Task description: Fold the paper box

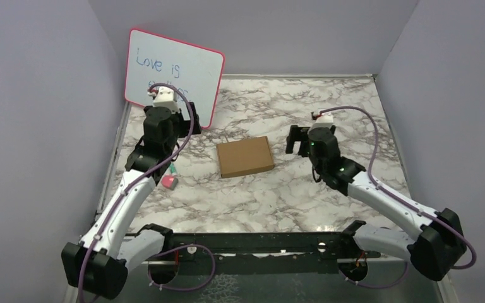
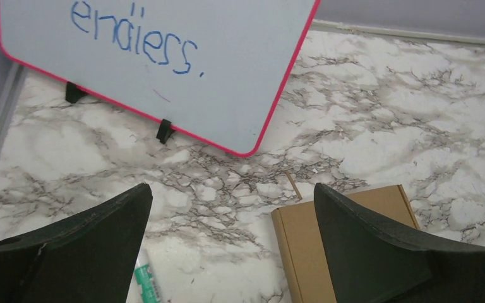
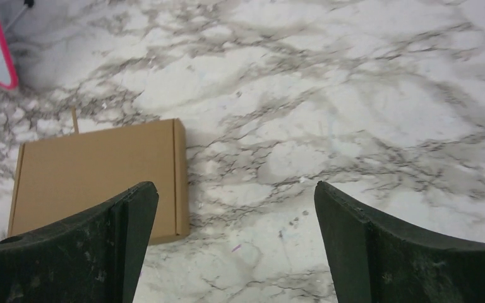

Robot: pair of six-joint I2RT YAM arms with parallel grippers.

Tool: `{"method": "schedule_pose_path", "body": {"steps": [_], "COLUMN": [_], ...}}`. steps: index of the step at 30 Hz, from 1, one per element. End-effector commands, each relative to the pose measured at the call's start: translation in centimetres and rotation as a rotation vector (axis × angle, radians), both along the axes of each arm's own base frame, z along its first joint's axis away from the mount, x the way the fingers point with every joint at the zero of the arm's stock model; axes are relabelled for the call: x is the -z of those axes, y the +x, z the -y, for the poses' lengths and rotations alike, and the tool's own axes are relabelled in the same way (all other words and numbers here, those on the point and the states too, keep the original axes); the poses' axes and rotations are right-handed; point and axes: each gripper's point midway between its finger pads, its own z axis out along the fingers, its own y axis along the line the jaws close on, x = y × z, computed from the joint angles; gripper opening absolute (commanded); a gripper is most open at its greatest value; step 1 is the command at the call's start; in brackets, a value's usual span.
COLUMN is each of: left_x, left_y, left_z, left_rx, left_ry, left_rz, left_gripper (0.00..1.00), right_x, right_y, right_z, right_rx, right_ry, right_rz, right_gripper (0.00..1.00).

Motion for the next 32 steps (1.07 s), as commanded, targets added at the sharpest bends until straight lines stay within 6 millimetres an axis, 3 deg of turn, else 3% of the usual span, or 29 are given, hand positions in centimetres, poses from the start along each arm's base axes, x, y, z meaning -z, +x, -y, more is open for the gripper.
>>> {"method": "schedule_pose_path", "body": {"steps": [1, 6, 13, 20, 32], "left_x": [-2.2, -4.3, -6.0, -6.0, -5.8], "left_y": [-3.5, -7.7, -12.1, -13.1, -12.7], "left_z": [-3.7, -5.3, -7.2, -7.7, -7.4], "left_rx": [-0.144, -0.151, -0.178, -0.186, -0.161], "left_ry": [-0.008, -0.042, -0.061, -0.076, -0.065], "left_rz": [0.095, 0.246, 0.401, 0.462, 0.464], "left_gripper": [0.99, 0.99, 0.99, 0.99, 0.99], "right_x": [-4.3, -8.3, -11.0, -11.8, -12.1], "right_y": [-0.7, -2.7, -5.5, -6.1, -6.1], "right_z": [4.3, 6.6, 9.0, 10.1, 9.8], "right_rx": [0.138, 0.177, 0.186, 0.215, 0.202], "right_ry": [-0.002, 0.023, 0.056, 0.073, 0.088], "right_rz": [0.05, 0.114, 0.184, 0.232, 0.24], "right_gripper": [1.0, 1.0, 1.0, 1.0, 1.0]}}
